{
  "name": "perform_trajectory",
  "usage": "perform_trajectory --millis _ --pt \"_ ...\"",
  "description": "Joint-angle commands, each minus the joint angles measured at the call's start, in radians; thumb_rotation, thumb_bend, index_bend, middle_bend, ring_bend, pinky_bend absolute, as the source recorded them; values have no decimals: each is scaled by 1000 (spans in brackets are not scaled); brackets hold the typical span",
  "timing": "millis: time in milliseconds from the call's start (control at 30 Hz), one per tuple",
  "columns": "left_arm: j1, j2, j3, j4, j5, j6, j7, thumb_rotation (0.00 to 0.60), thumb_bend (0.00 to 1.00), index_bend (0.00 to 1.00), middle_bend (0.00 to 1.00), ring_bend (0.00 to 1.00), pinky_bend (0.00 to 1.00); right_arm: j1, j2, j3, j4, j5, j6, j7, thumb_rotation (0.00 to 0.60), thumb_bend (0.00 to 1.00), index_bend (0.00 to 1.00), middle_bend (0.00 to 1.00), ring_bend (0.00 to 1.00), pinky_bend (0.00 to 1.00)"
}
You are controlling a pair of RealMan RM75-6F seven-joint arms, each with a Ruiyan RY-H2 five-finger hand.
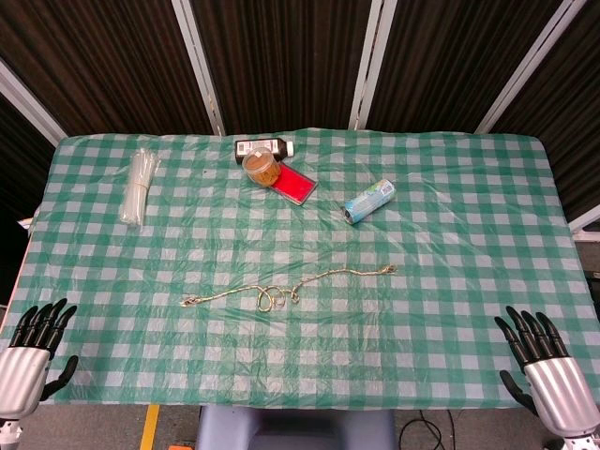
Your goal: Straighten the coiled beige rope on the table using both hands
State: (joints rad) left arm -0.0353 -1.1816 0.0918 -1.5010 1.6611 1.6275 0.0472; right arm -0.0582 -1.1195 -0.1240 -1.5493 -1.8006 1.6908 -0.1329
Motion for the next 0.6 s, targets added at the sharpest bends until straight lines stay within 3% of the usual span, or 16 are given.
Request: perform_trajectory --millis 33,233,433,600 --pt "-10 -9 3 1 6 -31 12 600 424 0 0 0 29 0 1 5 -3 4 -4 4 600 393 0 0 0 0" --pt "-93 -83 -6 -4 70 -134 31 600 424 0 0 0 32 8 -7 14 -9 4 -26 -13 600 393 0 0 0 0" --pt "-208 -248 -103 36 -20 -312 182 600 424 0 0 0 56 38 -20 25 -28 9 -96 -70 600 394 0 0 0 0" --pt "-275 -358 -151 58 -75 -394 218 600 425 39 0 0 65 69 -20 35 -55 18 -159 -115 600 393 0 0 0 0"
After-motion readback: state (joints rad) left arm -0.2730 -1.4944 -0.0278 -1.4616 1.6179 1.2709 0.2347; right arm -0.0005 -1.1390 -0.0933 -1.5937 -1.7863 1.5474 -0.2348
